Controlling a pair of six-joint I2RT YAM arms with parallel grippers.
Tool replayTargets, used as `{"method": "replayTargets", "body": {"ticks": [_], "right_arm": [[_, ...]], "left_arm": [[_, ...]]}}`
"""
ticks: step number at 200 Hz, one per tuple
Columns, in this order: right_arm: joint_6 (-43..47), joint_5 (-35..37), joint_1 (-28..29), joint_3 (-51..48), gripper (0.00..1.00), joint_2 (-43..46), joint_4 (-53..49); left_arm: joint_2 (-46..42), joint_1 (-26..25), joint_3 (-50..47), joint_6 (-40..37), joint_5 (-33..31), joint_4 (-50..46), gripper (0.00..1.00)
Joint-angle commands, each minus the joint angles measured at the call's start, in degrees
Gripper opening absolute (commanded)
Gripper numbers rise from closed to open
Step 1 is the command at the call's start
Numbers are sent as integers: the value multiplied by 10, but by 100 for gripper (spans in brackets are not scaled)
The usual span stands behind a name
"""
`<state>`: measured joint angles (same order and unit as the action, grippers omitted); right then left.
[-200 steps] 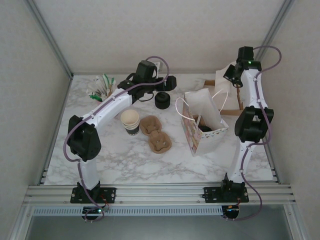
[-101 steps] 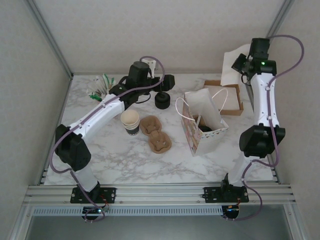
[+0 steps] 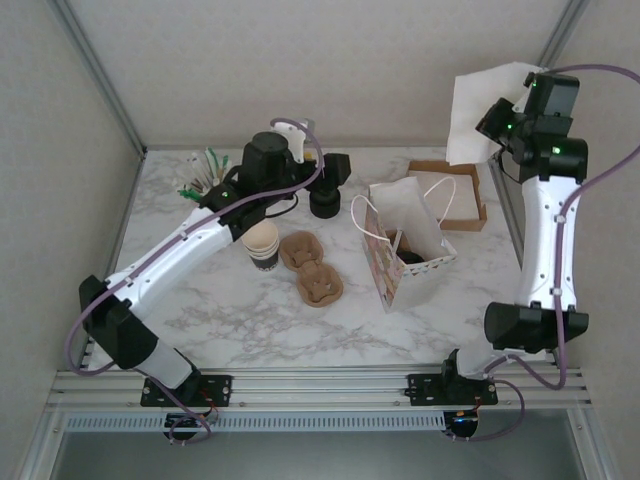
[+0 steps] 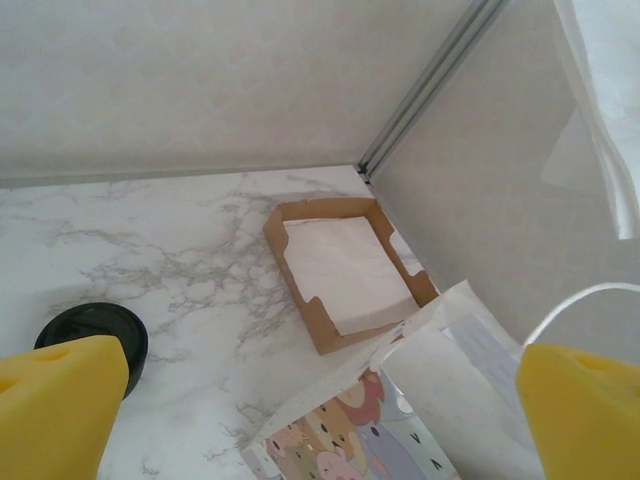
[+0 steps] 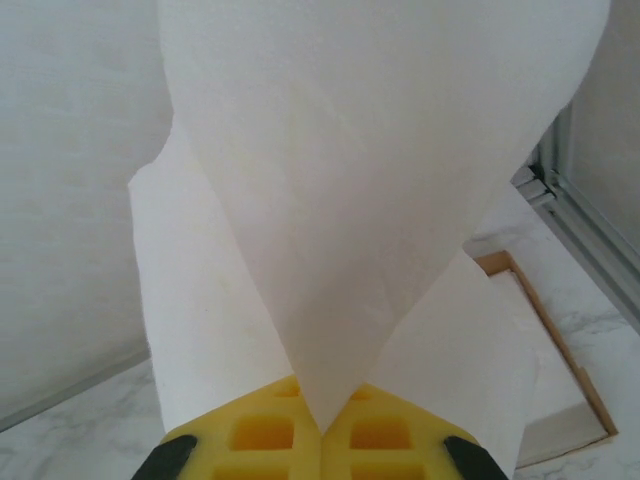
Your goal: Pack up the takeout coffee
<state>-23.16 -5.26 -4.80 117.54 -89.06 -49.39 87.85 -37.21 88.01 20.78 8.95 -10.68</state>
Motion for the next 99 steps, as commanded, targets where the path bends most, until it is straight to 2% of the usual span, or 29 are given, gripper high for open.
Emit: {"method": "replayTargets", "body": {"ticks": [1,99], "right_arm": [[-9,-54,-2,-19,0,47,-5],[-59,-283,1,-49,0,172,1]], "left_arm": [[-42,-12,-18,-16,-16,24,100],[-167,-65,-108,-22,-32,79,100]]}}
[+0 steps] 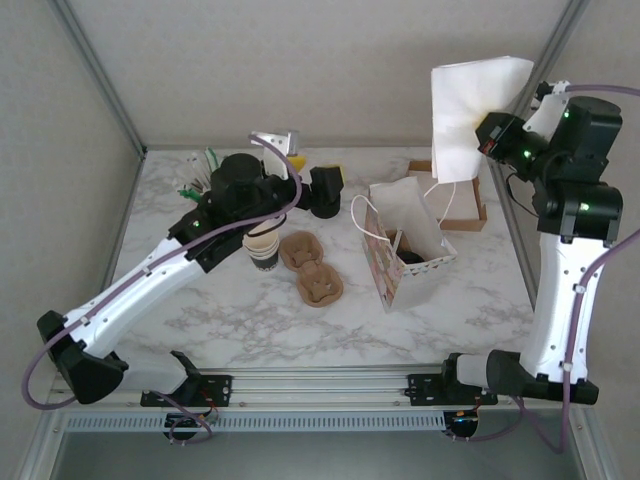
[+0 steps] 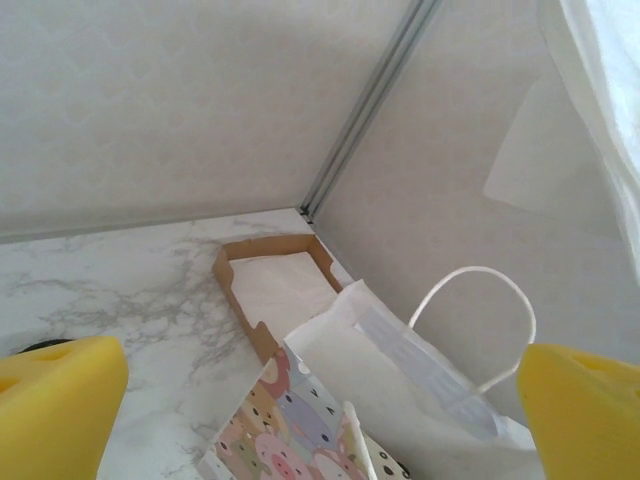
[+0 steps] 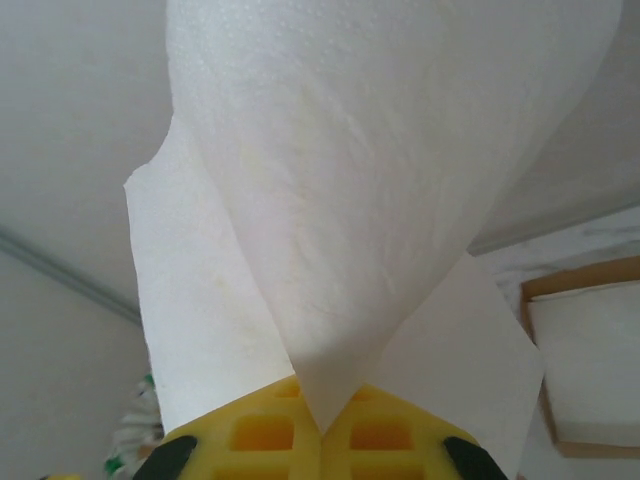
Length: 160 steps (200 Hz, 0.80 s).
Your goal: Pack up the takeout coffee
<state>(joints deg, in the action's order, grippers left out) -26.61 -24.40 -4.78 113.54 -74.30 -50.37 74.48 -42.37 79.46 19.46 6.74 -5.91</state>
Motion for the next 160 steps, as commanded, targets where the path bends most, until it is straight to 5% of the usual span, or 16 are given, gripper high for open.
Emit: {"method": "replayTargets", "body": {"ticks": [1,105,160], "right_arm": [[-25,-94,2,-9,0,25,11],[-103,-307,46,-102,0,80,42],[-38,-342,64,-130,0,48,-54]], "left_arm": [[-35,-14,-24,-9,-11,32,100],[-93,-52,-80,1,-25,70,100],[-81,-53,-88,11,-44,84,100]]}}
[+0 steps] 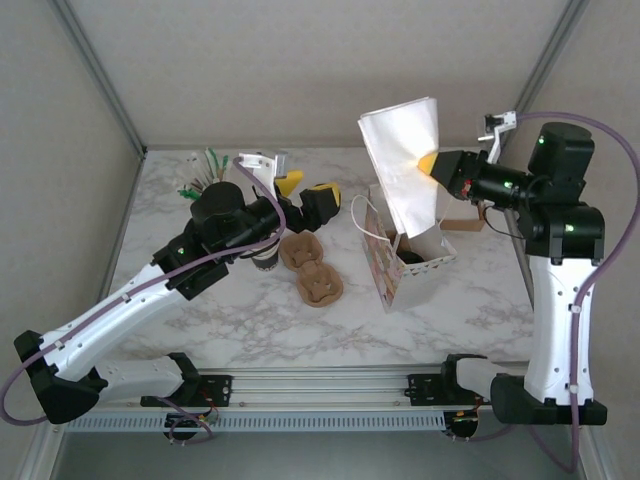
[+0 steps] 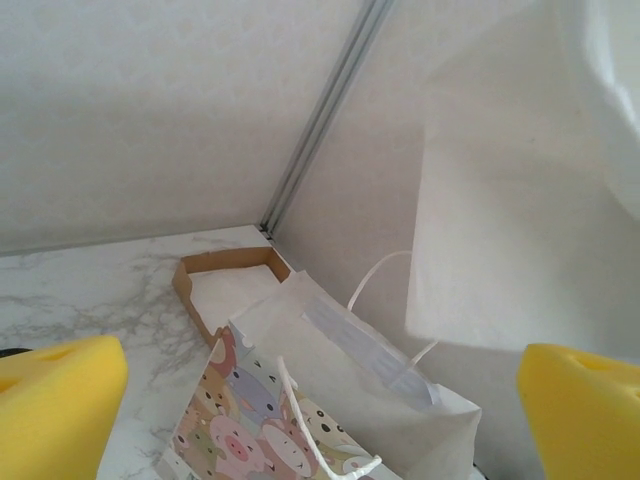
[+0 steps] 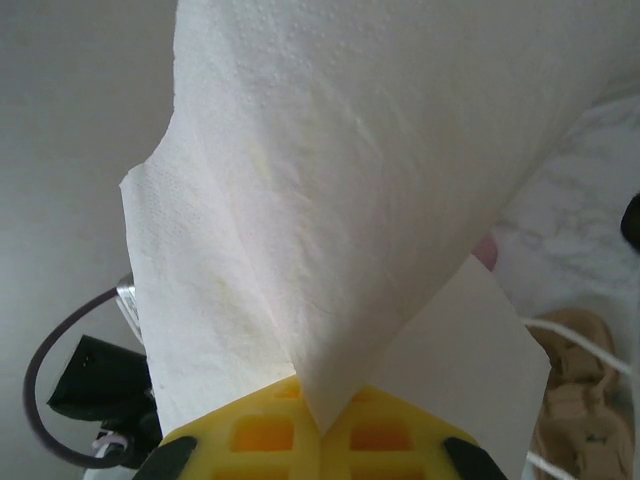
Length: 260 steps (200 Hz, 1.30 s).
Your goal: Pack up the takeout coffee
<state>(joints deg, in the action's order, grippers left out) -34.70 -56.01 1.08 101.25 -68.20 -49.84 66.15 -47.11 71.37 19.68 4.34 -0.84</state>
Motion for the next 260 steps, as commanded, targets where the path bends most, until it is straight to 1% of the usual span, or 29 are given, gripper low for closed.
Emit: {"method": "replayTargets", "body": {"ticks": [1,17,50,74,96,115,152,179,200,260], "right_arm": [[44,-25,5,-8,0,-13,-62],[70,-21,5,-21,0,-19,-84],[122,38,5,-37,0,-29,-137],[150,95,5,-52,0,-29,-162],[167,141,5,-64,0,-36,-177],[177,165,6,-75,0,-37,-177],[195,220,25,-88,0,-44,-182],[205,290,55,-86,0,-49,-191],[207,347,70,-86,0,-49,-195],[207,459,116,-85,0,-63,-204]], "left_arm": [[2,-5,-7,9,-20,33,100],[7,-5,-6,7,-24,31,100],[28,-5,0,12,-22,21,100],[53,-5,3,26,-5,14,99],[92,-5,15,44,21,-1,95],[121,-5,15,60,40,-3,88],[150,-6,6,83,69,12,69],[158,-7,2,86,68,11,53],[160,-7,2,85,66,12,43],[170,-7,6,82,65,7,23]]}}
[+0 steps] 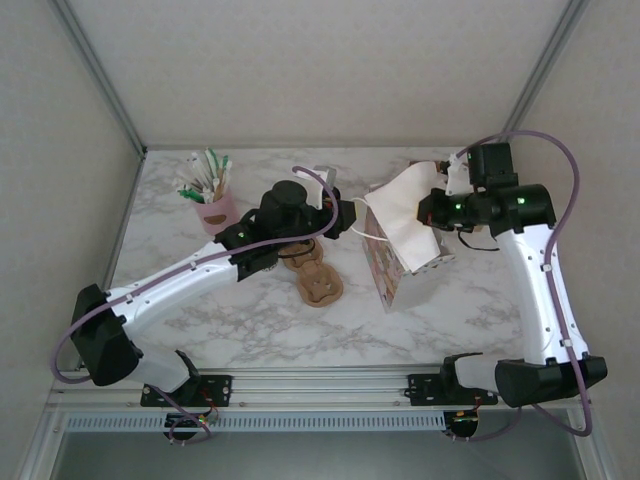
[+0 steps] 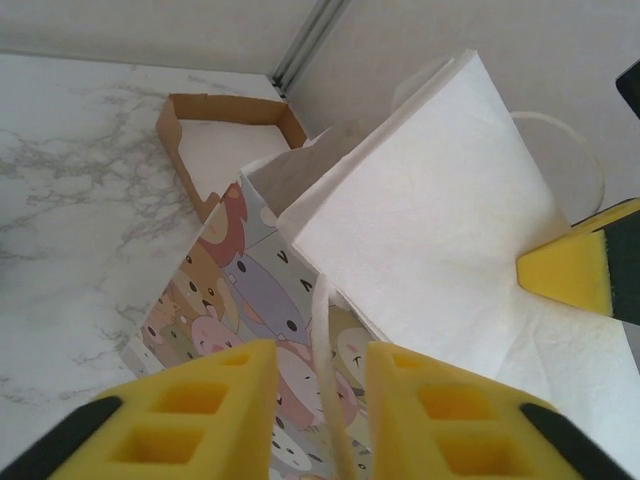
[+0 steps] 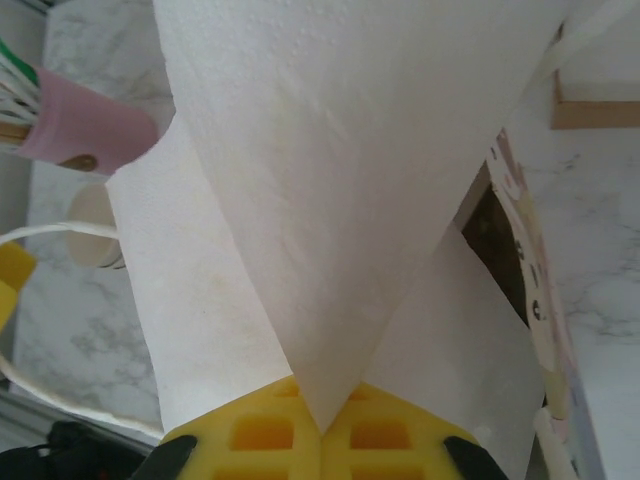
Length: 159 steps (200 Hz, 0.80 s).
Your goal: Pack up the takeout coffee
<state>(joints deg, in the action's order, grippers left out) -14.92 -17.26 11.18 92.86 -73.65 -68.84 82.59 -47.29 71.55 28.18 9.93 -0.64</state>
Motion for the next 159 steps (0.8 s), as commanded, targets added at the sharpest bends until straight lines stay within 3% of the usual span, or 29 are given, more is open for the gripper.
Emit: {"method": "replayTargets", "body": {"ticks": [1,36,109,159], "right_arm": [[10,74,16,-1,0,-9,-15],[8,146,53,4,0,-29,-22],[-5,274,137,4,0,-88,-39],[-13,296,158,-29,0,-117,-27]], "left_arm": [[6,-5,4,-3,9,5,23],[5,-5,5,-5,8,4,16],[1,-5,7,-9,4,4,15],[2,-5,12,-12,6,4,16]]}}
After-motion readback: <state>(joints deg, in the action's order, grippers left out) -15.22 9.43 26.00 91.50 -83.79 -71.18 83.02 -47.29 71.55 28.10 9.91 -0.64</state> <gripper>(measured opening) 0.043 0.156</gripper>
